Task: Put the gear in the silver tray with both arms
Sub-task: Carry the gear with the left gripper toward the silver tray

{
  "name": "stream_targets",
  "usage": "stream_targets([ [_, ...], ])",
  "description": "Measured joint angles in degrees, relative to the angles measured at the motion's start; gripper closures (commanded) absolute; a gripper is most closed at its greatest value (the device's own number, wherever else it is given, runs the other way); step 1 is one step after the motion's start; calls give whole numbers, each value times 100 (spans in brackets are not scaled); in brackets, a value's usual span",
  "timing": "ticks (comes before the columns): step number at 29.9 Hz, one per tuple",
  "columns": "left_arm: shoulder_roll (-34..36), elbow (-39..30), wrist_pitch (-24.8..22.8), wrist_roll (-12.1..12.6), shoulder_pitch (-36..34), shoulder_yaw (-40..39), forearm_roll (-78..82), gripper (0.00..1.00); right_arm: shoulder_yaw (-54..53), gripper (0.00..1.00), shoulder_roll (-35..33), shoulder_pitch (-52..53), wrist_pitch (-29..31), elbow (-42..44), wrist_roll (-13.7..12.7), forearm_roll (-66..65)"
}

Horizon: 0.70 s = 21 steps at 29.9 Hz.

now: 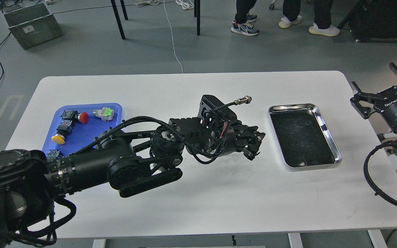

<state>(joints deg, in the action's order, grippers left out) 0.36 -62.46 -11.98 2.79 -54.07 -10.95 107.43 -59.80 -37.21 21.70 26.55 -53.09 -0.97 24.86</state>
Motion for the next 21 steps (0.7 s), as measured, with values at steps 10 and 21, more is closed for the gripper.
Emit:
stream_targets([
  [10, -38, 510, 126, 22, 671, 291, 40, 90, 17, 2, 2, -8, -9, 0, 6, -7],
  [21, -37, 498, 500, 5, 799, 517, 347, 86, 14, 2, 3, -42, -7, -1, 10, -7],
])
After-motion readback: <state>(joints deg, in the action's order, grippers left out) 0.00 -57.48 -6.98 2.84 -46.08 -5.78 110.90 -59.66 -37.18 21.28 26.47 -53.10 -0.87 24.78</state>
